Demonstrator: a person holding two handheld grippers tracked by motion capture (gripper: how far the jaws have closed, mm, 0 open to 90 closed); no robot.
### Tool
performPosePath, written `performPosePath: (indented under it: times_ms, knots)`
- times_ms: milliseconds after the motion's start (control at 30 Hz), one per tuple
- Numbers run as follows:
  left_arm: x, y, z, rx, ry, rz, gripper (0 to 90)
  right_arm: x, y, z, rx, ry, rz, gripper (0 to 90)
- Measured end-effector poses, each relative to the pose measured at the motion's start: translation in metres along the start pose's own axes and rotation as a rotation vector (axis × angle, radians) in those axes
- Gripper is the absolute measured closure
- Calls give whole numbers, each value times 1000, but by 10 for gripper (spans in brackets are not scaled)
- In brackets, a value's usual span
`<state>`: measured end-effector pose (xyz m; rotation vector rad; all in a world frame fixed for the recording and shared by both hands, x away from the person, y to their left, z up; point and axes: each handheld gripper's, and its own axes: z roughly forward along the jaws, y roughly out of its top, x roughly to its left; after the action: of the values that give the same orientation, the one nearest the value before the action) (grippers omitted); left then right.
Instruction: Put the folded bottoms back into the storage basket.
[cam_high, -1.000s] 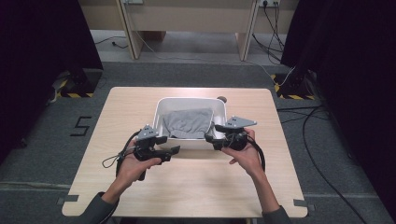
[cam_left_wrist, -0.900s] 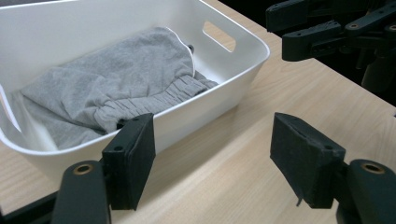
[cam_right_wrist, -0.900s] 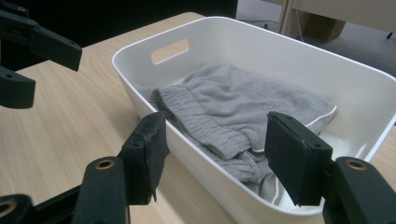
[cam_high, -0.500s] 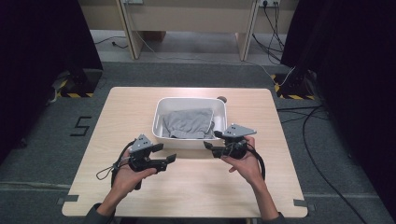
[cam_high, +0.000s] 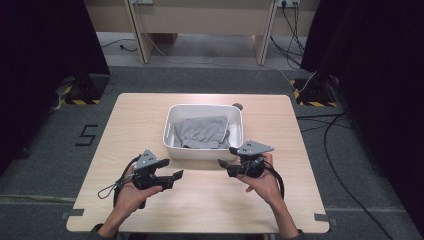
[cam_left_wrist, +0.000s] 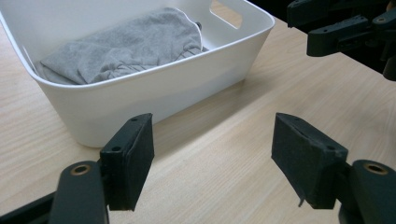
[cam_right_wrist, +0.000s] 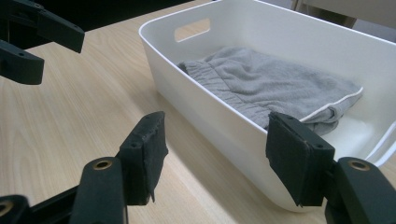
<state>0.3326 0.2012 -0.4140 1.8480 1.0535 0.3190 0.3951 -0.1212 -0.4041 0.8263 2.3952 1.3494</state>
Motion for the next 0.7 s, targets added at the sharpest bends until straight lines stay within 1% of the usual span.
performPosePath:
  times_ms: [67,233,333,433,500,600,633,700]
  knots:
    - [1,-6,-1,8,-4,-1,293,0,-1,-2,-4,-11,19,362]
    - [3,-13,-5,7,-4,-8,287,3,-3,-6,-20,-6,28,346]
    - [7,-18,-8,9,-1,-17,275,3,-9,-5,1,-8,33,338]
    - [8,-21,-9,8,1,-17,267,3,-13,-4,7,-4,40,333]
    - [11,-25,-10,12,-6,-22,263,3,-15,-4,9,-5,44,333]
    - [17,-36,-10,27,11,-40,236,3,-20,-4,23,0,46,331]
    - [17,-36,-10,27,11,-40,228,3,-20,-4,23,0,46,331]
    - [20,-41,-10,32,16,-49,224,4,-22,-4,25,5,44,330]
